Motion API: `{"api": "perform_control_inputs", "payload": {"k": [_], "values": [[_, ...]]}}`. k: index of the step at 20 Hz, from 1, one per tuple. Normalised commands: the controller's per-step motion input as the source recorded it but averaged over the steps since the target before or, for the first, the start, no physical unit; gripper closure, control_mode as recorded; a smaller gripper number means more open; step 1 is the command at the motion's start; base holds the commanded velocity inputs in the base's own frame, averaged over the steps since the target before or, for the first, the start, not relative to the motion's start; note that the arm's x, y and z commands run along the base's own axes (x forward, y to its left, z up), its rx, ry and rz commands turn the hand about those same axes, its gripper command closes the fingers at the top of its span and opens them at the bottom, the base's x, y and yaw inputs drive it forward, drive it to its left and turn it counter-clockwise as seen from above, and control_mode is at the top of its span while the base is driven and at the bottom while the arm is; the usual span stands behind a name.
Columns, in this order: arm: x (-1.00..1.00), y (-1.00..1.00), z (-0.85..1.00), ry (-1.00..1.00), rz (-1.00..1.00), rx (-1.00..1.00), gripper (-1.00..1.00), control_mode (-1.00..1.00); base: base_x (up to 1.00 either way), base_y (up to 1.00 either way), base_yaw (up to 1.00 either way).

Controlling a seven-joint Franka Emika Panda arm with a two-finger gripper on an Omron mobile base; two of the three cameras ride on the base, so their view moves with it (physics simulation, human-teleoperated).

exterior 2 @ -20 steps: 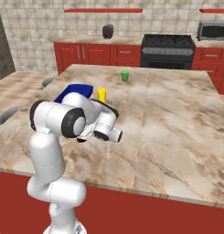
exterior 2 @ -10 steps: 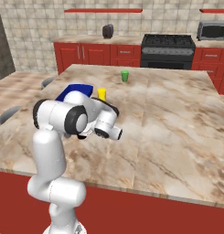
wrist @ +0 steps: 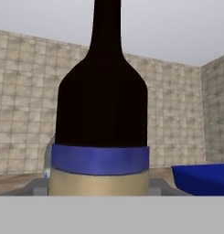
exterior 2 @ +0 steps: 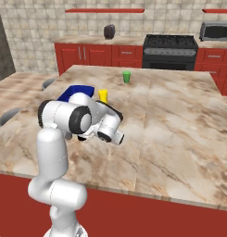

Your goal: Place the drinks on the dining counter in a tight cluster.

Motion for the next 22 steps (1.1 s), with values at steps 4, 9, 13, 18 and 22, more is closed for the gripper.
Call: {"api": "perform_control_inputs", "payload": {"k": [4,9,13,18,22], "values": [[0.0,0.0,-0.2,-0.11,0.0,0.0,1.0,-1.0,0.0,0.0,0.0],[0.0,0.0,-0.12,-0.09,0.0,0.0,1.0,-1.0,0.0,0.0,0.0],[0.0,0.0,0.0,-0.07,0.0,0.01,1.0,-1.0,0.0,0.0,0.0],[0.0,0.0,0.0,0.0,0.0,0.0,1.0,-1.0,0.0,0.0,0.0],[0.03,-0.01,0.0,0.0,0.0,0.1,1.0,-1.0,0.0,0.0,0.0]]}}
